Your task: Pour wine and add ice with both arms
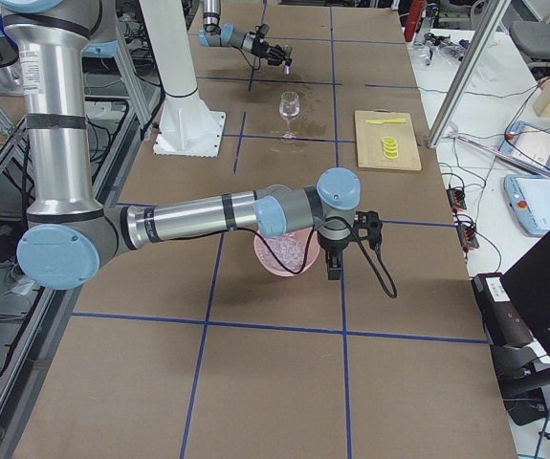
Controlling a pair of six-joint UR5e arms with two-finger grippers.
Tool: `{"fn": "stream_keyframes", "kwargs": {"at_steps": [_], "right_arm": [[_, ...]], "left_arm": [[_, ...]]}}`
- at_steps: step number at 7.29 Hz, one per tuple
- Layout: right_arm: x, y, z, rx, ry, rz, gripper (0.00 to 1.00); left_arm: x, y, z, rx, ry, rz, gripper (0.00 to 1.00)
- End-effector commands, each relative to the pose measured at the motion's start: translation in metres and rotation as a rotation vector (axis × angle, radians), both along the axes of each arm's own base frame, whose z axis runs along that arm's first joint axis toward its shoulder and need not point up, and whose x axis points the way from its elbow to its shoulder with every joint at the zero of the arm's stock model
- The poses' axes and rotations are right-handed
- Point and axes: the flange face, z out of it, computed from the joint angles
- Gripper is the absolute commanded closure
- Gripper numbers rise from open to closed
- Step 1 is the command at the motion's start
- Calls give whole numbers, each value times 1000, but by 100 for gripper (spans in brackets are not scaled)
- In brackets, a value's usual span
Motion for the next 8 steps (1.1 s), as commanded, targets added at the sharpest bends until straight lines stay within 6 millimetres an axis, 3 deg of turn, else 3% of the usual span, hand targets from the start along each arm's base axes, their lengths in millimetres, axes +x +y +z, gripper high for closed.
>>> {"fn": "stream_keyframes", "kwargs": {"at_steps": [1,2,3,5,7,8], "right_arm": [[-31,6,-36,8,-25,-10,0],[-41,5,-46,34,-33,-24,0],[-45,5,-51,43,-48,-14,0],[-53,7,-54,48,-59,-13,0],[-75,7,-53,111,23,0,0],[-75,9,-46,101,30,0,0]], "left_arm": [[13,-3,-19,17,24,61,100],[13,-7,-26,46,-16,105,100],[18,-10,-53,91,-41,100,100],[38,-11,-84,99,-9,99,100],[77,-16,-143,138,-123,83,100],[80,-19,-153,166,-167,71,100]]}}
